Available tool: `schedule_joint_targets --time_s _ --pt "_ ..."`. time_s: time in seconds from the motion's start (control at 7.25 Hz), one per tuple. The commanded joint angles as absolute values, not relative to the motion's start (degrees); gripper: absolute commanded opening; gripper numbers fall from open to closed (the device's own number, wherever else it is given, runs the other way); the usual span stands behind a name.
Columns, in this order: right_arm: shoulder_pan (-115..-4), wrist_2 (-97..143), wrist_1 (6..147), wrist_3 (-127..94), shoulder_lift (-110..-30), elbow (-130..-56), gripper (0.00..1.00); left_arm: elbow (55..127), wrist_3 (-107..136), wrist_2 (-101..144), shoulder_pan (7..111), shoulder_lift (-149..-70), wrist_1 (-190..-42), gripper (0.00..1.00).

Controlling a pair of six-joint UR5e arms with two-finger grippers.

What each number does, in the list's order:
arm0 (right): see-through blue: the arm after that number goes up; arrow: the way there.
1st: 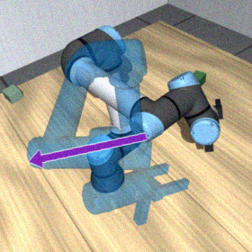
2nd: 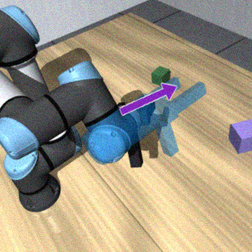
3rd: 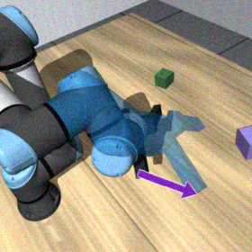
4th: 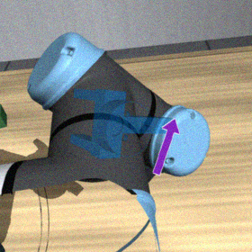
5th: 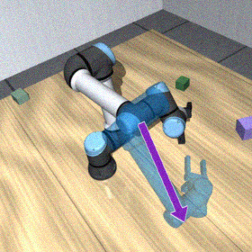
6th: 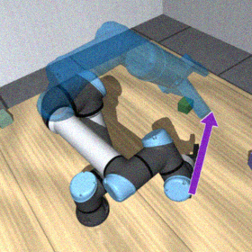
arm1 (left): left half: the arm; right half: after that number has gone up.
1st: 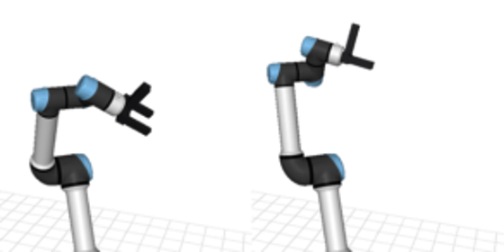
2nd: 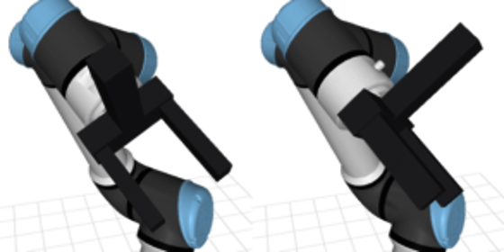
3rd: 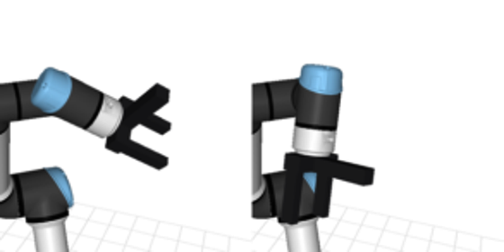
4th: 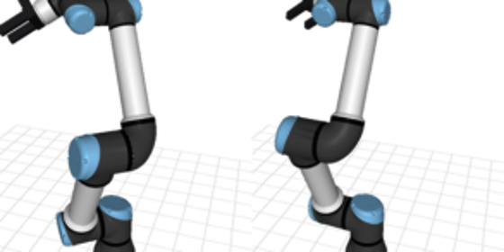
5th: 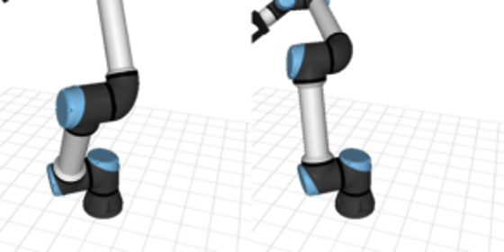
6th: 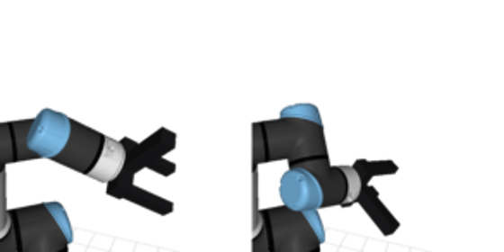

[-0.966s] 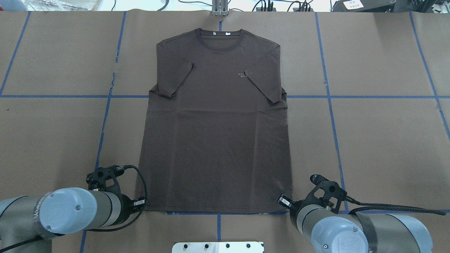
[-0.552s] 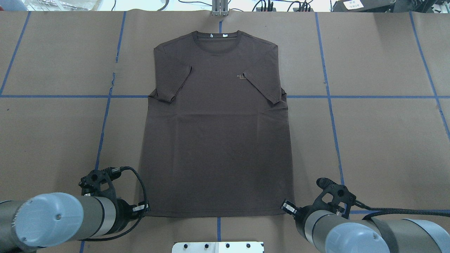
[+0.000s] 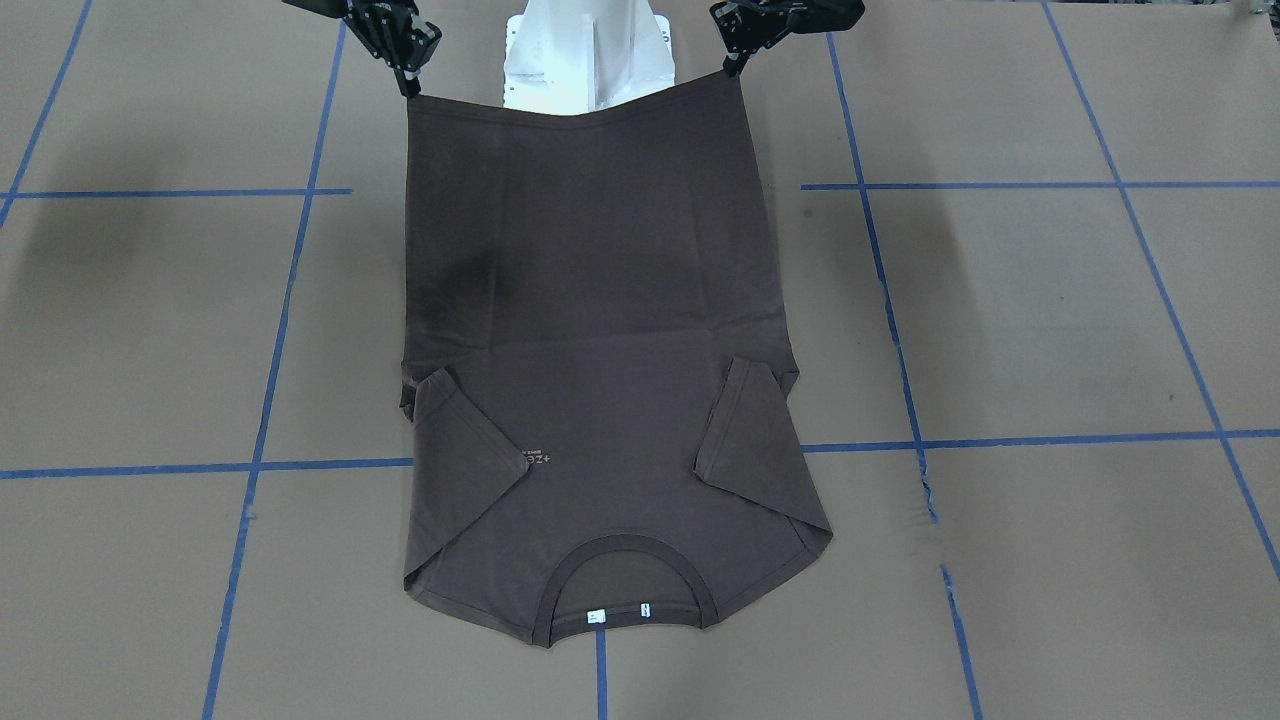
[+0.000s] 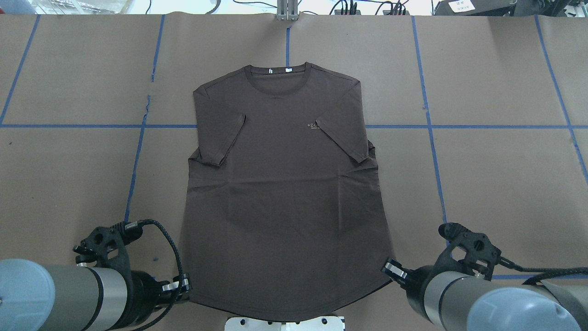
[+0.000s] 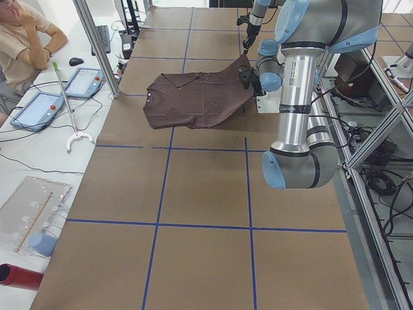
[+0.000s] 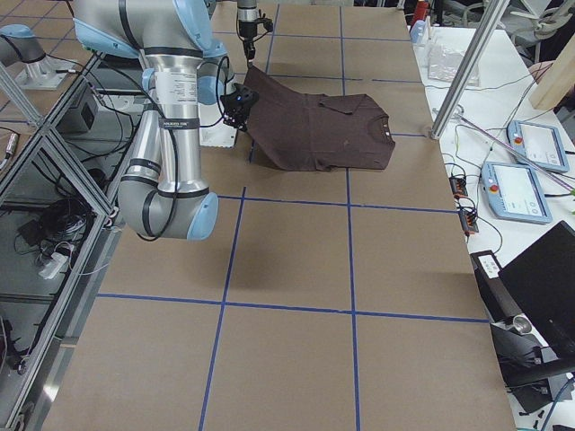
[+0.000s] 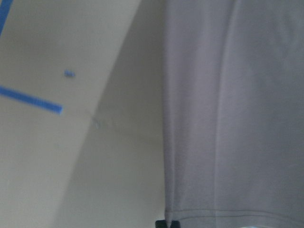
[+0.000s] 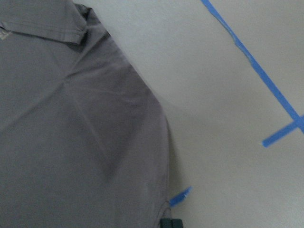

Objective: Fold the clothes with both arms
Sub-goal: 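Lift the hem with both grippers and fold it over toward the collar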

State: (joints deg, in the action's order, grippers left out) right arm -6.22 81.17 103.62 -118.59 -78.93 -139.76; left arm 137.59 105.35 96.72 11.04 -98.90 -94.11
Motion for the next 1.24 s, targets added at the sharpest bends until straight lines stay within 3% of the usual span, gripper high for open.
schedule_joint_targets --time_s 0.0,0.28,0.41,0.83,1.1 --pt "-19.9 83.8 103.3 -107.1 -64.9 -125.0 0.0 126.8 95.2 96.6 23.3 -108.0 -94.0 0.0" --pt "-33.4 94.1 93.3 -94.9 -61.9 -111.4 0.0 114.1 80.8 96.7 33.7 -113.3 -95.3 0.0" --pt "-38.0 95.3 87.5 -92.1 -57.8 -100.7 0.0 106.8 77.4 96.7 38.1 -114.7 -100.1 0.0" --pt "-44.1 95.4 81.9 -84.4 -44.5 -76.0 0.0 87.4 76.2 96.5 43.5 -119.0 -118.4 0.0" --pt "-45.7 96.0 75.5 -81.5 -42.4 -67.4 0.0 79.0 76.3 92.7 43.8 -122.1 -123.0 0.0"
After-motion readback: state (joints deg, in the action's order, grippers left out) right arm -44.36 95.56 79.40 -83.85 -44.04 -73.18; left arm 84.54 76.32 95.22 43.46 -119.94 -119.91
